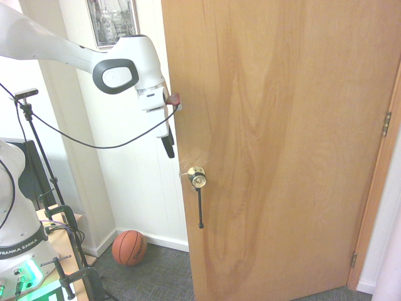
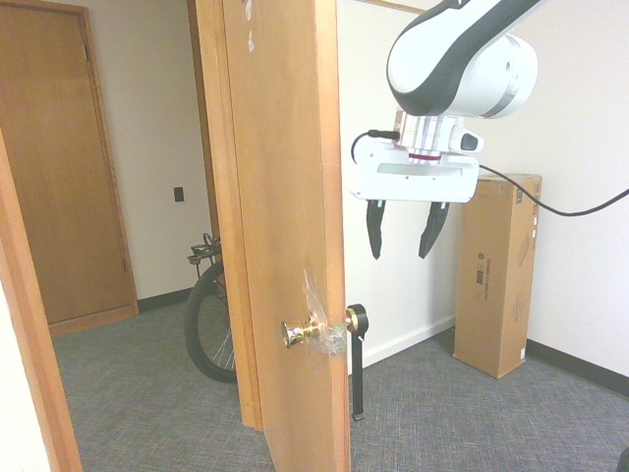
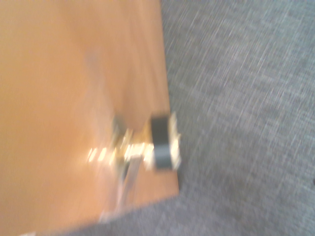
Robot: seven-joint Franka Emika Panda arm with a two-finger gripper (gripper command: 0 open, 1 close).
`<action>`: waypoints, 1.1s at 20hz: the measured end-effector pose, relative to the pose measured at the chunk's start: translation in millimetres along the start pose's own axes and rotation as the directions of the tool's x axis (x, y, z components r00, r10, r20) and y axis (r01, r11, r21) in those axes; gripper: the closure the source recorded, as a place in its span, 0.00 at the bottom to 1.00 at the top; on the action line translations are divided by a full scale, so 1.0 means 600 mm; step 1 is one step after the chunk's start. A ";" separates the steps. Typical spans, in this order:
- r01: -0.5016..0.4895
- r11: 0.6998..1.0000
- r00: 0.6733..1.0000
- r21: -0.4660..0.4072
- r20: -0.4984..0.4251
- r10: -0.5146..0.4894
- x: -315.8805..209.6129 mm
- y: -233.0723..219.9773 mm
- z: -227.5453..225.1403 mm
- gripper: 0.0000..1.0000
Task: Close the door
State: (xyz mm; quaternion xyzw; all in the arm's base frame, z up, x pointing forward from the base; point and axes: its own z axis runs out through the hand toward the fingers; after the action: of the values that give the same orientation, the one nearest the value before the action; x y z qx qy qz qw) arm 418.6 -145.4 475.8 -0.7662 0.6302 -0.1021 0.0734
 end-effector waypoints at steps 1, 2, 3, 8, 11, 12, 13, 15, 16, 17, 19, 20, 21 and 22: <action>-0.025 1.000 1.000 0.015 0.002 0.025 0.015 0.002 -0.003 0.00; -0.050 0.998 0.999 0.029 0.009 0.050 0.030 0.002 -0.007 0.00; -0.068 0.997 0.998 0.040 0.019 0.068 0.047 0.001 -0.009 0.00; -0.083 0.995 0.996 0.061 0.021 0.082 0.094 -0.041 0.035 0.00; -0.056 0.996 0.998 0.072 0.008 0.056 0.065 -0.093 0.064 0.00; -0.049 0.996 0.999 0.074 0.003 0.049 0.059 -0.102 0.066 0.00; -0.039 0.996 0.999 0.077 0.001 0.039 0.049 -0.110 0.066 0.00; -0.014 0.997 1.000 0.082 -0.008 0.015 0.027 -0.124 0.061 0.00; -0.001 0.996 1.000 0.086 -0.010 0.002 0.013 -0.132 0.061 0.00; 0.017 0.996 1.000 0.091 -0.010 -0.016 -0.002 -0.140 0.063 0.00; 0.051 0.994 0.999 0.098 -0.008 -0.050 -0.039 -0.159 0.072 0.00; 0.068 0.992 0.998 0.103 -0.009 -0.067 -0.060 -0.171 0.080 0.00; 0.082 0.991 0.997 0.105 -0.008 -0.081 -0.082 -0.185 0.089 0.00; 0.100 0.989 0.995 0.106 -0.005 -0.100 -0.104 -0.204 0.099 0.00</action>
State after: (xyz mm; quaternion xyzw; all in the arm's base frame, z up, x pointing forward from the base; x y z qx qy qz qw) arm 538.3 -61.2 443.7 -0.7920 0.5845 -0.1389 0.1086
